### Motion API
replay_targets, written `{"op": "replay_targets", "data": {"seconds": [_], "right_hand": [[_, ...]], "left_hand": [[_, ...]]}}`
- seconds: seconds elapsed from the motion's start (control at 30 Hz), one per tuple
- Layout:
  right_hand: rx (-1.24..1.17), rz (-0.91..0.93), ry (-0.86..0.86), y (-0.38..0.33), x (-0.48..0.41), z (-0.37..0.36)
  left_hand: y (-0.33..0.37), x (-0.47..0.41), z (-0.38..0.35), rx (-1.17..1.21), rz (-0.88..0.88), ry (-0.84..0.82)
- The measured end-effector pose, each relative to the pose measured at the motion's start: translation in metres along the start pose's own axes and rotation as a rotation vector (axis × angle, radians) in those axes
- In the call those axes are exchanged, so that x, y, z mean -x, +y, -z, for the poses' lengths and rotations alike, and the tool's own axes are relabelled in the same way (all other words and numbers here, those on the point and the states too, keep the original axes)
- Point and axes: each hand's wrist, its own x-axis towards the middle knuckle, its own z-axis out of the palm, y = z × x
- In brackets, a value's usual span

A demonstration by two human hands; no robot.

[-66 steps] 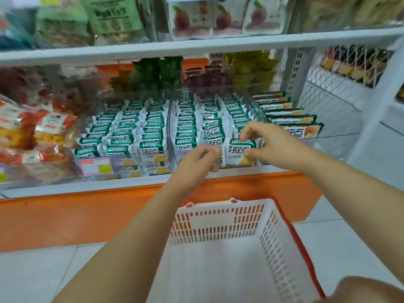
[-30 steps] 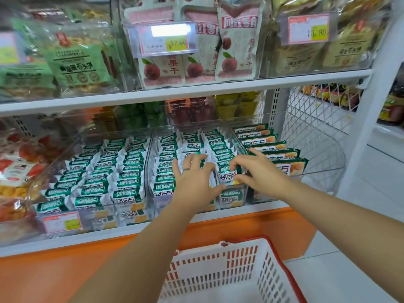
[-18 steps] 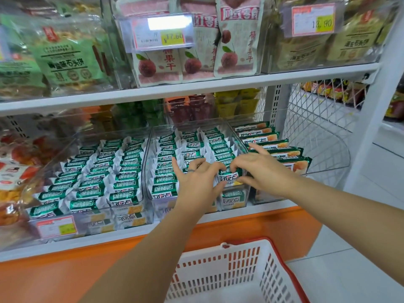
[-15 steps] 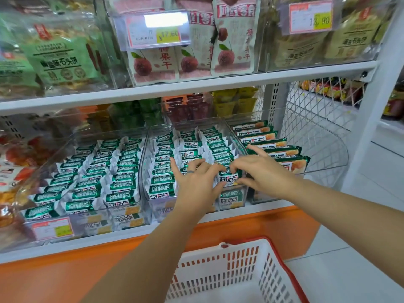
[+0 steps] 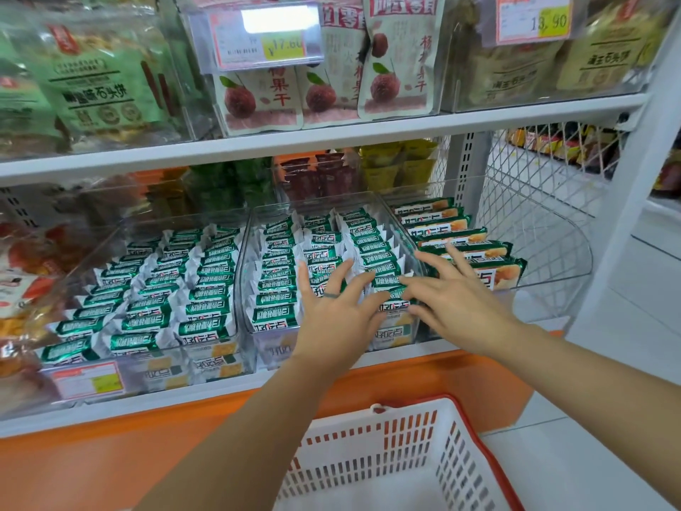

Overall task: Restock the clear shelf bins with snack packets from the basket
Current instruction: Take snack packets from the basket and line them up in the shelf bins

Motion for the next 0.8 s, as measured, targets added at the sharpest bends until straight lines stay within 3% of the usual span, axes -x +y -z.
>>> {"op": "replay_targets", "data": {"seconds": [0.17,0.3,0.37,0.47,0.5,0.57,0.63,0.7,0.8], "right_hand": [[0.21,-0.066,-0.122,-0.017,-0.005,0.011],[0.114,-0.205,-0.289,-0.033,-0.007,0.018],[0.038,-0.216,-0.226,-0.044,-0.005,0.026],[-0.082,-0.191,0.095,-0.077,0.008,0.028],[-0.15,-0.201,0.128,-0.092,0.014,0.026],[-0.328,-0.263,-0.067,-0.12,0.024,0.017],[-0.477,-0.325,-0.376,-0.139,0.036,-0.007],[-0.644,-0.411,-0.595,-0.161,0.054,-0.036],[-0.691,-0.434,-0.935,-0.199,0.089,-0.087]], "left_hand": [[0.001,0.002,0.01,-0.047,0.015,-0.218],[0.008,-0.004,0.028,-0.038,0.044,-0.386],[0.007,0.002,0.036,0.028,0.024,-0.322],[0.003,0.041,0.042,0.174,0.073,0.027],[0.002,0.062,0.041,0.213,0.109,0.096],[-0.002,0.111,0.036,0.269,0.217,0.121],[-0.008,0.158,0.027,0.35,0.342,-0.013],[-0.011,0.201,0.013,0.419,0.493,-0.267],[-0.009,0.256,-0.014,0.513,0.624,-0.727]]}}
